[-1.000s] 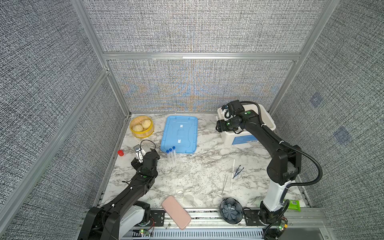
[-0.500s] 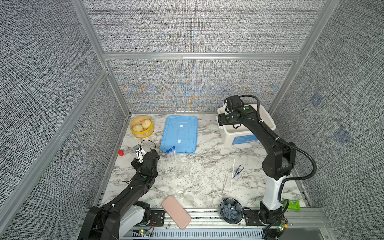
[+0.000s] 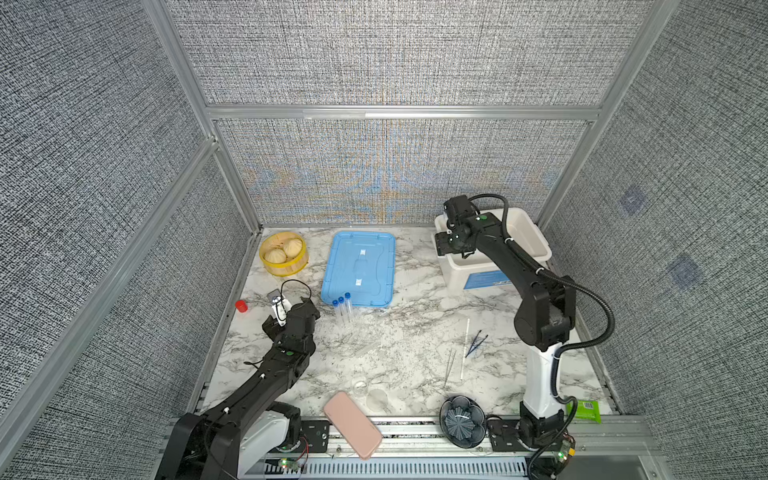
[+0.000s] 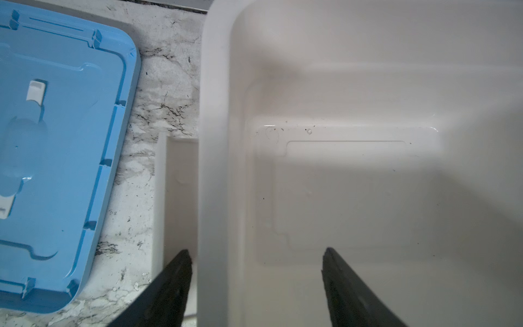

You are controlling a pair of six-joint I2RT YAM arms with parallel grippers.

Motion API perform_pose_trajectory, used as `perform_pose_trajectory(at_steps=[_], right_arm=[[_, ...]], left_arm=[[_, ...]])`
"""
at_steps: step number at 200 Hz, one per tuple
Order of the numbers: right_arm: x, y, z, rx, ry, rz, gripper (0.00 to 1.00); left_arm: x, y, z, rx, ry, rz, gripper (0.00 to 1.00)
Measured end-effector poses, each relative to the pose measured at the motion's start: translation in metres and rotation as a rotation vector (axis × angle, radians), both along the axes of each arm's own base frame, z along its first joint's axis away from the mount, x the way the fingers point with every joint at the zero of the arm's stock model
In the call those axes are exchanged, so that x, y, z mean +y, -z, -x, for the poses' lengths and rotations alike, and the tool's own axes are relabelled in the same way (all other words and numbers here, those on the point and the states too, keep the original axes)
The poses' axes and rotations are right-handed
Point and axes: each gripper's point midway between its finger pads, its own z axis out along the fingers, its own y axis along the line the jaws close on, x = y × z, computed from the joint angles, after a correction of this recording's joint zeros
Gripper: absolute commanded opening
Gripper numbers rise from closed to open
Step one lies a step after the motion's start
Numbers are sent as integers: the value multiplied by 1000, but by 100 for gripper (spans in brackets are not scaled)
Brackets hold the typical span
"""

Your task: Organize the chemistry lab equipment

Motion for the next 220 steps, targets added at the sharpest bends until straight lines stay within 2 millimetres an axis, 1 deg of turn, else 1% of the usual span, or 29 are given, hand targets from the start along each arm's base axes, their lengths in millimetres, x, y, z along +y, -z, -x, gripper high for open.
perform_pose_trajectory(at_steps=[42, 74, 95, 115, 131, 155, 185, 200, 220], right_arm=[[12, 13, -2, 19, -23, 6, 73], [25, 17, -2, 27, -41, 3, 73], [32, 16, 4, 39, -56, 6, 73], [42, 11, 9, 40, -68, -9, 73], [46, 4, 12, 34, -72, -32, 68], [48, -6, 15, 21, -64, -57, 61], [54, -15, 20, 16, -60, -92, 59], [62, -17, 26, 24, -79, -116, 58], [78, -16, 36, 45, -115, -153, 58]], left_arm=[[0, 0, 0, 1, 0, 0, 99], [0, 0, 0, 1, 0, 0, 99], [0, 0, 0, 1, 0, 0, 99], [0, 0, 0, 1, 0, 0, 99], [0, 0, 0, 1, 0, 0, 99], [0, -1, 0, -2, 0, 1, 99], [0, -1, 0, -4, 0, 2, 99], [0, -1, 0, -4, 0, 2, 99], [0, -1, 0, -4, 0, 2, 99]])
